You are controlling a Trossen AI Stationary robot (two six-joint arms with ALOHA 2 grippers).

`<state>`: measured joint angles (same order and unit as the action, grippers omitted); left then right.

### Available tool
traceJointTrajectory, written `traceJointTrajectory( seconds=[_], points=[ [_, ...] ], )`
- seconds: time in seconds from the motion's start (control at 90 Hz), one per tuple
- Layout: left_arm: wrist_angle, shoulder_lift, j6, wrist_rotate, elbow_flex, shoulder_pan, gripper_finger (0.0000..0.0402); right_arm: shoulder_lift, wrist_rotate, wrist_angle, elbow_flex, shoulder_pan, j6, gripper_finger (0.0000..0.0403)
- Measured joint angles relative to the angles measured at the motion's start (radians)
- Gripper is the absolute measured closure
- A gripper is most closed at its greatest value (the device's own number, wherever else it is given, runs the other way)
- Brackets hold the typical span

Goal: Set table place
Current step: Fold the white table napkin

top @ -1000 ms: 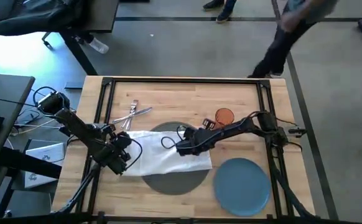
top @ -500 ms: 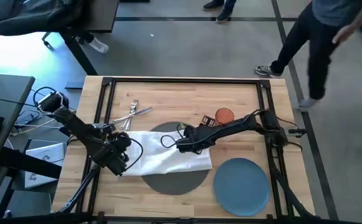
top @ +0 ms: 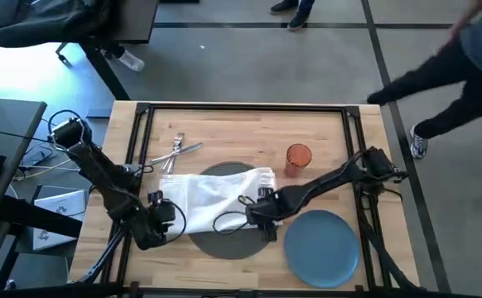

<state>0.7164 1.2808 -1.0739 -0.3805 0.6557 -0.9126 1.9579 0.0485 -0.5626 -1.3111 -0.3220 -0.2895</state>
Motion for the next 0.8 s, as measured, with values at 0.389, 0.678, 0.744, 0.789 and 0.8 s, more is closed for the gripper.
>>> traceJointTrajectory(
  seconds=[0.389, 0.678, 0.744, 0.789, 0.8],
  points=[
    [-0.178, 0.000, -0.196, 0.089, -0.170, -0.101, 0.0274, -0.006, 0.047, -0.005, 0.111, -0.048, -0.084, 0.0215],
    [-0.046, -0.020, -0.253, 0.072, -0.111, -0.151, 0.0274, -0.005, 0.034, -0.088, 0.046, -0.057, -0.107, 0.0220],
    [-0.035, -0.034, -0.232, 0.039, -0.050, -0.146, 0.0274, -0.019, 0.034, -0.105, -0.002, -0.056, -0.091, 0.0220],
    [-0.032, -0.040, -0.205, -0.003, -0.020, -0.145, 0.0274, -0.033, 0.033, -0.107, -0.029, -0.053, -0.074, 0.0220],
    [-0.032, -0.041, -0.197, -0.014, -0.014, -0.145, 0.0274, -0.035, 0.034, -0.108, -0.033, -0.053, -0.070, 0.0220]
  ],
)
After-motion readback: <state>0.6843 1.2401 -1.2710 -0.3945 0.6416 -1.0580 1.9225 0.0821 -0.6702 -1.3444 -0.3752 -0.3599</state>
